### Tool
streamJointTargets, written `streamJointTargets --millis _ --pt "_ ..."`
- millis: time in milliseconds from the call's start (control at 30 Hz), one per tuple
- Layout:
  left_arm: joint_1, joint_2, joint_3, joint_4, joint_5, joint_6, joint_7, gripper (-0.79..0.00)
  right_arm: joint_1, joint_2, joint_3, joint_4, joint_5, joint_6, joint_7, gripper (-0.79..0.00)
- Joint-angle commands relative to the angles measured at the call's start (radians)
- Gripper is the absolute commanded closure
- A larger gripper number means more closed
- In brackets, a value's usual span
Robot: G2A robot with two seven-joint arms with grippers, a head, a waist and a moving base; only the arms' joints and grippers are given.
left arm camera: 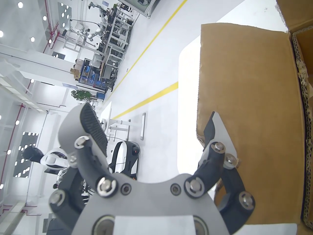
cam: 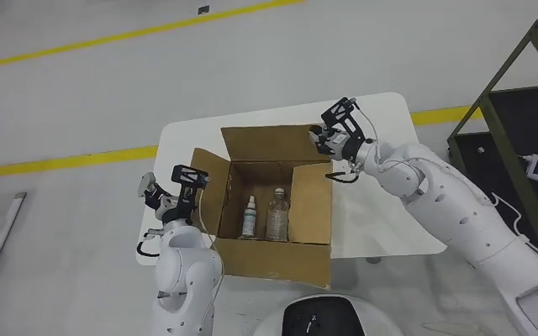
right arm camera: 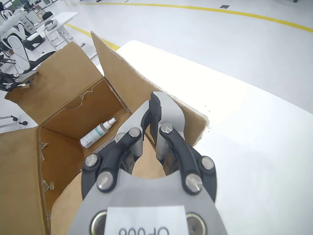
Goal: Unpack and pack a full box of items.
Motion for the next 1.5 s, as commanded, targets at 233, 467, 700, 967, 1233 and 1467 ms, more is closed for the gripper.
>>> streamJointTargets --millis 233,467,700,967,1233,1467 --pt "0.017 -0.003 -0.016 -0.020 -0.007 -0.008 0.003 -0.785 0.091 -0.074 -0.100 0.180 0.057 0.031 0.032 0.000" --pt "0.015 -0.008 -0.023 -0.069 -0.095 -0.031 0.026 -0.785 0.067 -0.079 -0.067 0.153 0.054 -0.031 -0.054 0.000" --pt "0.025 -0.012 -0.017 -0.134 -0.183 -0.083 0.043 -0.785 -0.154 0.002 0.135 -0.135 -0.038 -0.016 -0.063 0.000" --pt "0.038 -0.013 0.012 -0.190 -0.227 -0.127 0.069 -0.785 -0.561 0.078 0.419 -0.462 -0.096 0.110 -0.028 0.000" --pt "0.066 -0.015 0.063 -0.243 -0.346 -0.209 0.091 -0.785 -0.721 0.083 0.455 -0.474 -0.119 0.168 -0.041 0.000" --pt "0.100 -0.016 0.117 -0.263 -0.457 -0.276 0.089 -0.785 -0.649 0.060 0.345 -0.367 -0.112 0.112 -0.028 0.000"
